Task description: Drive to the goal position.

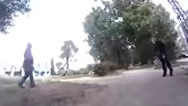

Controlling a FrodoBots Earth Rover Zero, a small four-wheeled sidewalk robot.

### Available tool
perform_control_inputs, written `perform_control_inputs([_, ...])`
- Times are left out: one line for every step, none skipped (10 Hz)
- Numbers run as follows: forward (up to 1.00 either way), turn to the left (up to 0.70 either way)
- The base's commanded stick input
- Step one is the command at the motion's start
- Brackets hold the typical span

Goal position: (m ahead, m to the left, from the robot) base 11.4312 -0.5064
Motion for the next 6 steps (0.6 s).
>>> perform_control_inputs([0.85,0.00])
perform_control_inputs([0.85,-0.08])
perform_control_inputs([0.85,-0.26])
perform_control_inputs([0.85,-0.06])
perform_control_inputs([0.85,0.00])
perform_control_inputs([0.85,0.00])
